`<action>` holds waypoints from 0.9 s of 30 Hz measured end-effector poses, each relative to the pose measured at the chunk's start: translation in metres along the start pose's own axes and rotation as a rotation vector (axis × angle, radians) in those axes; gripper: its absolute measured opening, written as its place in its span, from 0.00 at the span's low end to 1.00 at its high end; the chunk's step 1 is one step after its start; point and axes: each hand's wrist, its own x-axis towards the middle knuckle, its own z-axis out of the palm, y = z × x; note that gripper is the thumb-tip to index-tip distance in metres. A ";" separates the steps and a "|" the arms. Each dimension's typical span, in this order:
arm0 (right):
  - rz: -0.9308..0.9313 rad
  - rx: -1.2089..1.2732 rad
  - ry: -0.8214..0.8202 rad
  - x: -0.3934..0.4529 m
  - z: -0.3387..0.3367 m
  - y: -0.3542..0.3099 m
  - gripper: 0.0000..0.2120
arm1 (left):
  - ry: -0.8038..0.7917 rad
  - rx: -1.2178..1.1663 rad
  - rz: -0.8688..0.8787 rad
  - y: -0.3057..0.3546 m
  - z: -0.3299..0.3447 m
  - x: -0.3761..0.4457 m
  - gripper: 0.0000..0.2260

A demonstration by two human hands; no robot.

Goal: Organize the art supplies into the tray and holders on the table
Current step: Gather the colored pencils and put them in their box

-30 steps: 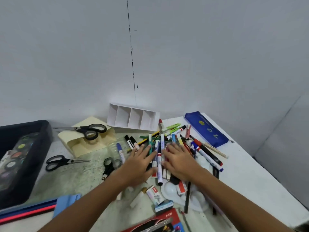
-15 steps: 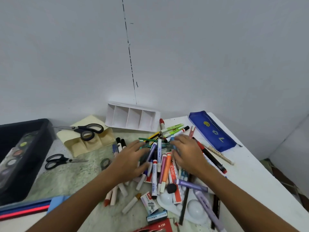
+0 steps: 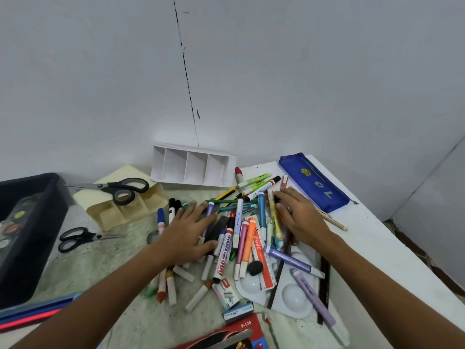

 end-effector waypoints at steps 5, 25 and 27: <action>-0.061 0.022 0.148 -0.025 -0.014 -0.003 0.10 | 0.169 -0.112 0.222 0.050 -0.008 0.011 0.27; 0.563 0.296 -0.225 -0.028 -0.018 -0.020 0.12 | 0.175 -0.343 0.359 0.095 -0.010 0.043 0.20; 0.527 0.533 -0.150 -0.026 -0.026 -0.020 0.13 | 0.293 -0.470 0.287 0.103 -0.015 0.047 0.15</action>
